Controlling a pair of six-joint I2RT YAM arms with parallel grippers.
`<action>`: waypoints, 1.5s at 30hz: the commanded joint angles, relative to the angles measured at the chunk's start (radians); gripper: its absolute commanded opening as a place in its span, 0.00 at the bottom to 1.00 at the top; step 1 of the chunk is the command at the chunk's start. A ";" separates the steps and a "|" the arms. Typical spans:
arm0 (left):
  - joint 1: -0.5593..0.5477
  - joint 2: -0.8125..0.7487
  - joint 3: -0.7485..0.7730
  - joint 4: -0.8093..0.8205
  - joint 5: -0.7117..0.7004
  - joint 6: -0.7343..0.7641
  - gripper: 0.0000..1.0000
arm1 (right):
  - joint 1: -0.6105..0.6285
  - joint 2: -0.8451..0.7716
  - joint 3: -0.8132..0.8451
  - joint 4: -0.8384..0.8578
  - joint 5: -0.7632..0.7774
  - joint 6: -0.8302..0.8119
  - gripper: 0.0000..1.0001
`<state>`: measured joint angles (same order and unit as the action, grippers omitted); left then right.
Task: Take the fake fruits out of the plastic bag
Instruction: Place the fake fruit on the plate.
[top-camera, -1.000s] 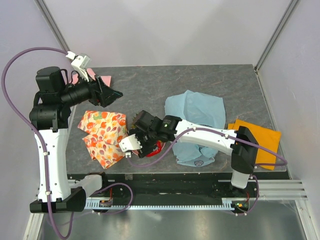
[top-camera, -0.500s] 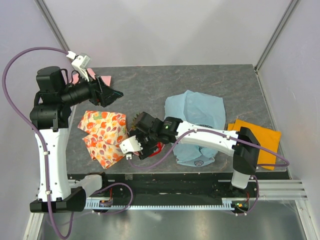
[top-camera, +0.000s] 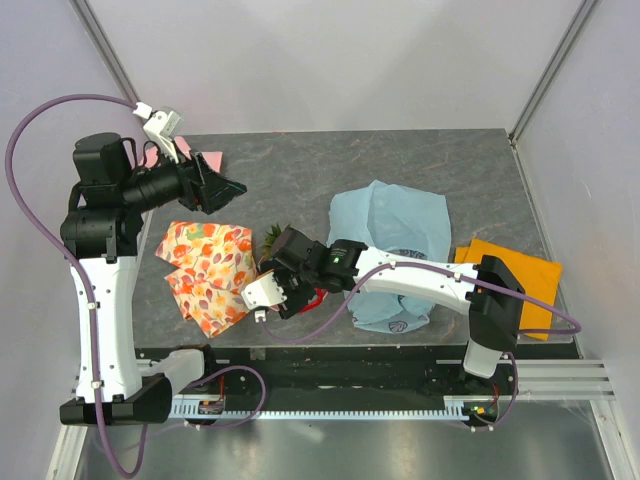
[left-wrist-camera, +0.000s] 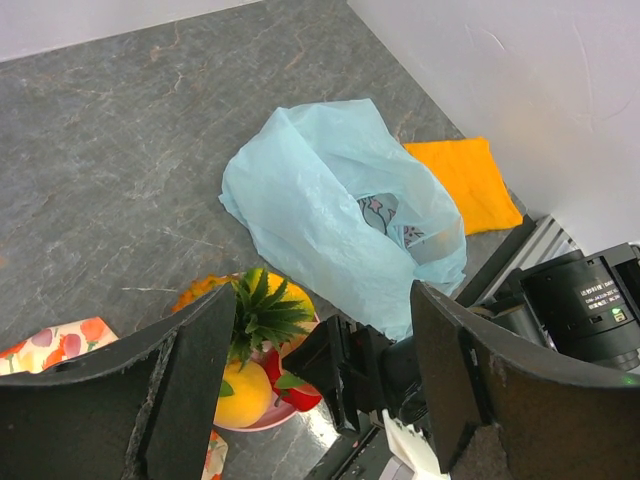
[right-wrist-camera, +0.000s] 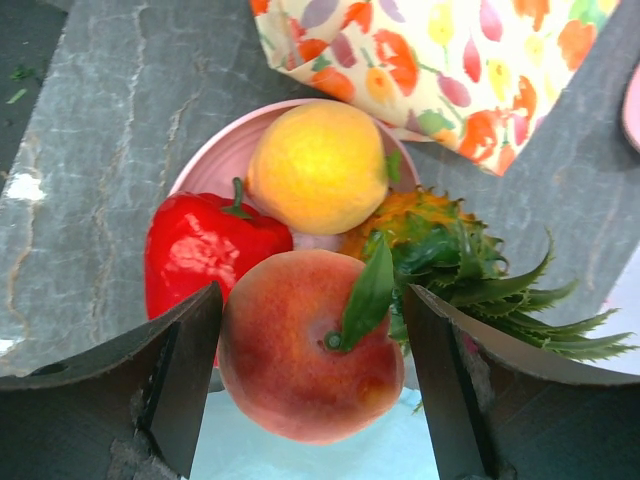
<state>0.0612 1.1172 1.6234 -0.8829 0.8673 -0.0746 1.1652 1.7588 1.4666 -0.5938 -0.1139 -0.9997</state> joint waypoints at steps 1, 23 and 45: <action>0.005 -0.002 -0.002 0.033 0.027 -0.031 0.77 | 0.005 -0.051 -0.020 0.071 0.048 -0.036 0.81; 0.005 -0.002 -0.016 0.041 0.041 -0.037 0.77 | 0.014 -0.065 -0.069 0.080 0.056 -0.063 0.86; 0.005 0.010 0.013 0.053 0.039 -0.044 0.77 | 0.034 -0.153 0.030 0.036 -0.053 0.042 0.98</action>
<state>0.0616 1.1240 1.6123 -0.8593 0.8963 -0.0906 1.1915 1.6749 1.4006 -0.5400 -0.0952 -1.0248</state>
